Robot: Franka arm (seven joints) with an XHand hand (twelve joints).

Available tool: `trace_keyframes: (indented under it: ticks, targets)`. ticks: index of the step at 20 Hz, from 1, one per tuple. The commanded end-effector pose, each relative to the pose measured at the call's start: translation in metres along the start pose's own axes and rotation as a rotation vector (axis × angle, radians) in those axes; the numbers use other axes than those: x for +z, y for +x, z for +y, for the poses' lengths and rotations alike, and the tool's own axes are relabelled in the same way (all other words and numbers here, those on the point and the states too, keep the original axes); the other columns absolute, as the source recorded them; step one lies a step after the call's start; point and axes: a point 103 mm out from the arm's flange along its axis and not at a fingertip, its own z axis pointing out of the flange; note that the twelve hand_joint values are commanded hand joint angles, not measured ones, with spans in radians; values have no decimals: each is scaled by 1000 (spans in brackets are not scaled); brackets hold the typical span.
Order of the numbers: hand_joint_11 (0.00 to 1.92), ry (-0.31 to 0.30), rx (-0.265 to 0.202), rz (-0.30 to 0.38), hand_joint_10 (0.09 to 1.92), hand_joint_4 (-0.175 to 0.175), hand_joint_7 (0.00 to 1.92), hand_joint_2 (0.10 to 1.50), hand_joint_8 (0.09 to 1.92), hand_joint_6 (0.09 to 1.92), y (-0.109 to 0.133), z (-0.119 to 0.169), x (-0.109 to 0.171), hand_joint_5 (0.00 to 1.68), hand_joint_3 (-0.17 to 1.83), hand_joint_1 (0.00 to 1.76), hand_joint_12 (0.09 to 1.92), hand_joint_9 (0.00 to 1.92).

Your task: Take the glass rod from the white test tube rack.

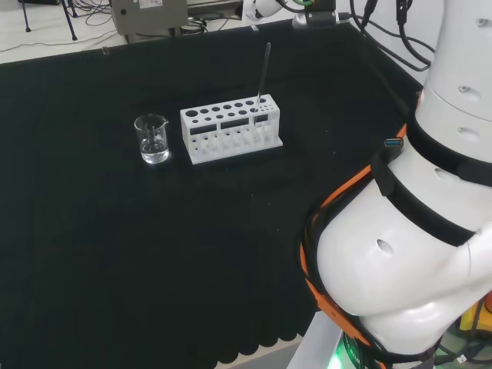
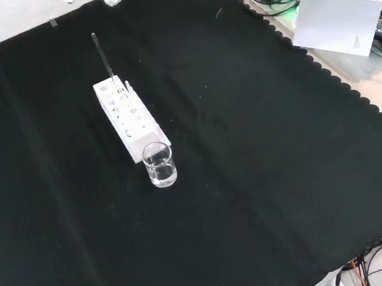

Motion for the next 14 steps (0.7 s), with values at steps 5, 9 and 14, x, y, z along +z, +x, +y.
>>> trace_keyframes:
  ticks: [5, 9, 14]
  targets:
    - [306, 27, 12, 18, 945, -175, 480, 960, 997, 840, -26, 32, 34, 223, 440, 510, 1407, 649]
    - [321, 39, 19, 21, 956, -175, 489, 964, 1003, 854, -31, 31, 44, 219, 441, 497, 1406, 673]
    - [405, 57, 18, 15, 1009, -175, 507, 969, 1020, 883, -30, 28, 54, 214, 441, 489, 1393, 759]
